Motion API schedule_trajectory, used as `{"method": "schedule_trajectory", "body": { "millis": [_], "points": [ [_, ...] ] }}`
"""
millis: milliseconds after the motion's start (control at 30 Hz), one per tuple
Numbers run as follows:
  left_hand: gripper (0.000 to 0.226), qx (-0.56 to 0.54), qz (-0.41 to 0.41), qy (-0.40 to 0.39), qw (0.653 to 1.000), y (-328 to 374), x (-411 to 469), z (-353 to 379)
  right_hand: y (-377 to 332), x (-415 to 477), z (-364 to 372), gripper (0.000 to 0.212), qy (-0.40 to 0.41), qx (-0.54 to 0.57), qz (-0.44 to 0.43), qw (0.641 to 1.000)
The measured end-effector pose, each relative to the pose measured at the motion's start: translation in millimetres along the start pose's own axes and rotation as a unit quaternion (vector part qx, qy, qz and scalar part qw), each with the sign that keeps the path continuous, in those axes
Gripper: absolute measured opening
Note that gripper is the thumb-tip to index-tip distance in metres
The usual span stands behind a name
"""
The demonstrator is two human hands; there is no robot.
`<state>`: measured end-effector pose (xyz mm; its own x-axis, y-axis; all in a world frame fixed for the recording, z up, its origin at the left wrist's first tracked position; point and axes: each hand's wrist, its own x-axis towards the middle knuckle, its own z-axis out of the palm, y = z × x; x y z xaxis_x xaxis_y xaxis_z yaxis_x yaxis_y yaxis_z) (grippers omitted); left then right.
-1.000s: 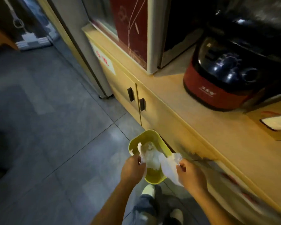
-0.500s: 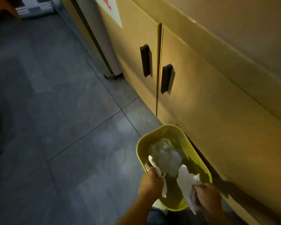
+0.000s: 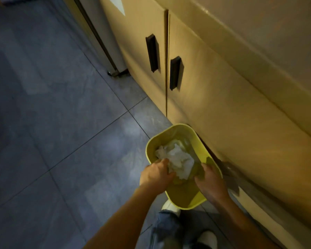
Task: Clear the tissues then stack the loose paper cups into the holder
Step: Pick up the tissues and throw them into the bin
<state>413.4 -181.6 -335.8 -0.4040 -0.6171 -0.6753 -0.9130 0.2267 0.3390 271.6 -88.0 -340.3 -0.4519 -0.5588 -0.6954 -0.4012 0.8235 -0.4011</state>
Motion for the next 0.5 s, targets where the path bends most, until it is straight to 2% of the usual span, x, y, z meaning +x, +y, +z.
{"method": "schedule_trajectory", "body": {
  "millis": [67, 200, 267, 400, 500],
  "points": [
    [0.041, 0.014, 0.032, 0.017, 0.999, 7, -17, -31, -21, -19, -25, 0.053, 0.014, -0.026, -0.047, 0.998],
    [0.045, 0.017, 0.09, 0.046, 0.995, 33, -60, -105, -67, -68, -86, 0.041, 0.098, -0.027, -0.163, 0.981],
    [0.043, 0.02, 0.113, 0.073, 0.991, 46, -85, -138, -87, -95, -113, 0.044, 0.143, -0.022, -0.207, 0.968],
    [0.041, 0.004, 0.172, 0.137, 0.975, 72, -134, -194, -120, -152, -166, 0.051, 0.212, -0.051, -0.258, 0.941],
    [0.041, -0.001, 0.213, 0.177, 0.961, 99, -169, -227, -137, -195, -205, 0.048, 0.264, -0.06, -0.282, 0.92]
  ]
}}
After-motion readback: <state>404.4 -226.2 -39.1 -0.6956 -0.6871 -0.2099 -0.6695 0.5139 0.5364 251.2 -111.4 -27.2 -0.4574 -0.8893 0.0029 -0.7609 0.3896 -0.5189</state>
